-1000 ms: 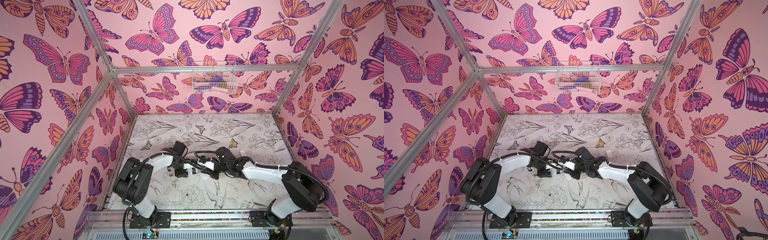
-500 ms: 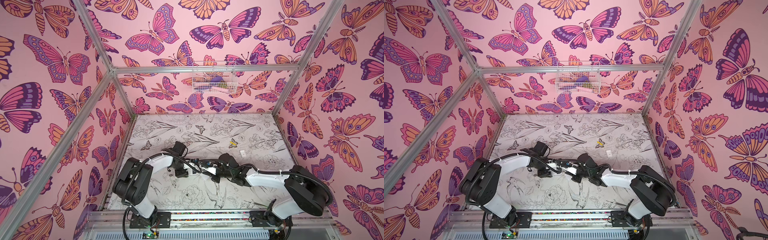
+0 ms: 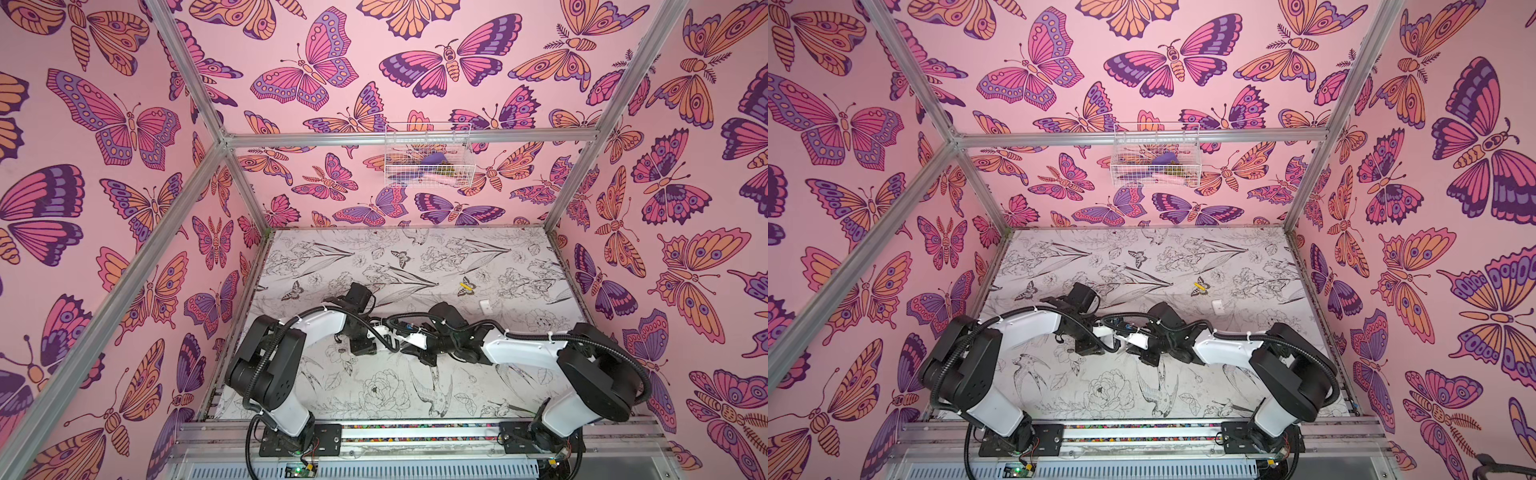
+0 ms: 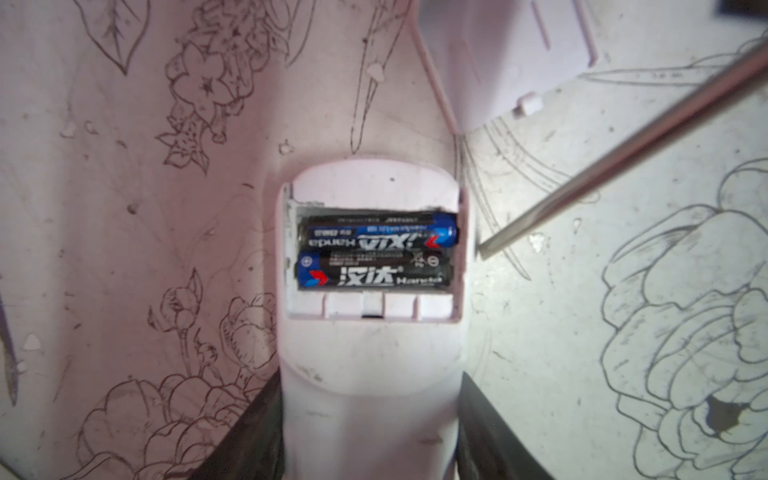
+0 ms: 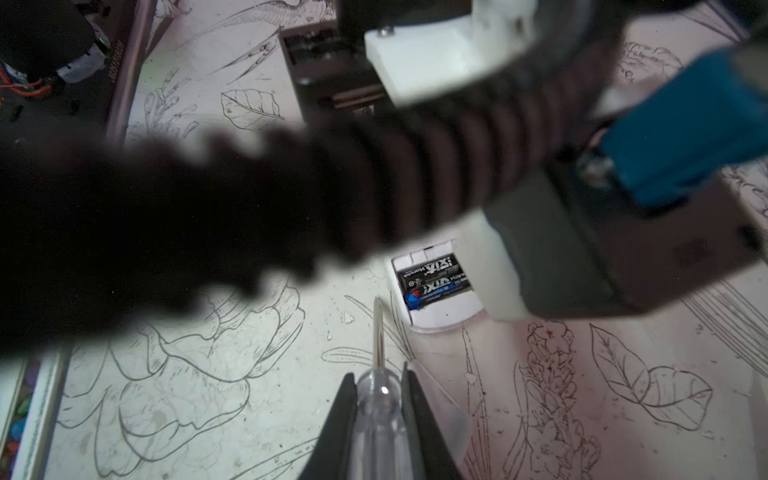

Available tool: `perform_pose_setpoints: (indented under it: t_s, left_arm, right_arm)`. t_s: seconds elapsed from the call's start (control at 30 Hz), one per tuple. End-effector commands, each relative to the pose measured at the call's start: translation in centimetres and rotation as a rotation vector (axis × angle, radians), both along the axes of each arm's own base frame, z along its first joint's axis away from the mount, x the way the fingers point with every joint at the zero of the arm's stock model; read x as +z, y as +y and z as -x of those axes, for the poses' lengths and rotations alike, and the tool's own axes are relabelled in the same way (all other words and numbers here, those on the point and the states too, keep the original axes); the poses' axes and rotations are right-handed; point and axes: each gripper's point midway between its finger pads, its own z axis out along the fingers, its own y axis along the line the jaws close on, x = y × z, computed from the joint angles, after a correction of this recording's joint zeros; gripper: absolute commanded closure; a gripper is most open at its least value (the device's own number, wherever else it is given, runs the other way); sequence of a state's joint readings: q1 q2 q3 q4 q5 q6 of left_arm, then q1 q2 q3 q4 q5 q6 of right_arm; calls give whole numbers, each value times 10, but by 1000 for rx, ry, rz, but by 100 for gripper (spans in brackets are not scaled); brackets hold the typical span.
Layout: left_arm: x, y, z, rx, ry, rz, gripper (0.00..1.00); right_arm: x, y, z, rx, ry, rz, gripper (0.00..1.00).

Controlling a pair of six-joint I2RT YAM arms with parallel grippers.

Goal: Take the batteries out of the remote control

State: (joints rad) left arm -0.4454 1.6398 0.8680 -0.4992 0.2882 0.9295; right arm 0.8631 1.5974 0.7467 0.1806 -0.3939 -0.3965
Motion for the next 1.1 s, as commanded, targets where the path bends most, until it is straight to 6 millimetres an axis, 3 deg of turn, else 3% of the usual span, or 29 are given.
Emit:
perform_pose_setpoints:
  t_s: [0.0,0.1,0.2,0.4,0.7,1.07]
  left_arm:
    - [-14,8,24,8,98,-35,55]
    - [-15,7,25,7,103,-36,55]
    - [-15,5,27,7,109,-29,55]
    - [-14,4,29,-16,104,-24,55]
    - [-13,3,30,-68,79,-31,55]
    - [-15,0,30,-76,80,-36,55]
  right_arm:
    - [7,-1,0,1,9,-13,100]
    - [35,4,-12,-38,6,-133,100]
    - [42,4,-19,-59,-2,-151,100]
    - [17,2,-15,-25,88,-91,100]
    - [10,-11,-9,-8,193,-61,100]
    - [6,-4,0,83,297,-85,100]
